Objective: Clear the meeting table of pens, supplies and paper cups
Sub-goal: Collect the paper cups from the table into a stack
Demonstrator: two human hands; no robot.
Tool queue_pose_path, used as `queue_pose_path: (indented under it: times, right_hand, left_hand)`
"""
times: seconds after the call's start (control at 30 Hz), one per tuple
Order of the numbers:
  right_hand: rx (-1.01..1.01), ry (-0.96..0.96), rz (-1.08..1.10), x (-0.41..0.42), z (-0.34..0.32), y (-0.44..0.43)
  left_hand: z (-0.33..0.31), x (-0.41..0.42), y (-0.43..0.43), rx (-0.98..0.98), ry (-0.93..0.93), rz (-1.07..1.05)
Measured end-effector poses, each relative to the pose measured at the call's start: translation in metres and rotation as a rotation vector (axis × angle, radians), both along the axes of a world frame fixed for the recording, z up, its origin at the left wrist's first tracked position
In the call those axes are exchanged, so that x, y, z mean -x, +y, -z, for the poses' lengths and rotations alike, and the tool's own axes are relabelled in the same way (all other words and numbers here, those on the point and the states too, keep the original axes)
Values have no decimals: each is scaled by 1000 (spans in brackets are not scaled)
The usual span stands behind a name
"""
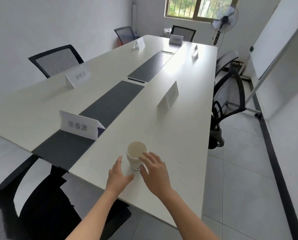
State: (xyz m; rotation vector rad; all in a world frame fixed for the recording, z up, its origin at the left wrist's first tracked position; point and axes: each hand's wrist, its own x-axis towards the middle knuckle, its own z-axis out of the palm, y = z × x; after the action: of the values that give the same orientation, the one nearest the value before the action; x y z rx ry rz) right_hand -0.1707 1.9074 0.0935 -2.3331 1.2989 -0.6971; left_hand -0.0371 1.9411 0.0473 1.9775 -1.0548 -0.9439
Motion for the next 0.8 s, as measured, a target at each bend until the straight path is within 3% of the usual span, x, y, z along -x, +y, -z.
queue_pose_path:
  times: [0.1, 0.27, 0.37, 0.43, 0.53, 0.6, 0.8]
  right_hand:
    - [-7, 170, -164, -7, 3, -22]
    - [-81, 262, -113, -9, 16, -39]
    - [-175, 187, -126, -12, 14, -46]
    - [-409, 40, -64, -11, 9, -48]
    - [-586, -120, -67, -14, -7, -50]
    - [-616, -130, -109, -20, -19, -53]
    - [-509, -42, -293, -50, -34, -49]
  left_hand:
    - [6, 3, -16, -13, 40, -17]
    - [14, 1, -31, -58, 65, 4]
    - [18, -7, -38, -64, 48, 59]
    - [13, -9, -41, -47, -17, 110]
    - [-4, -13, -42, 9, -286, 158]
    - [-13, -24, -38, 112, -427, 173]
    - [-32, -63, -14, 211, -363, 146]
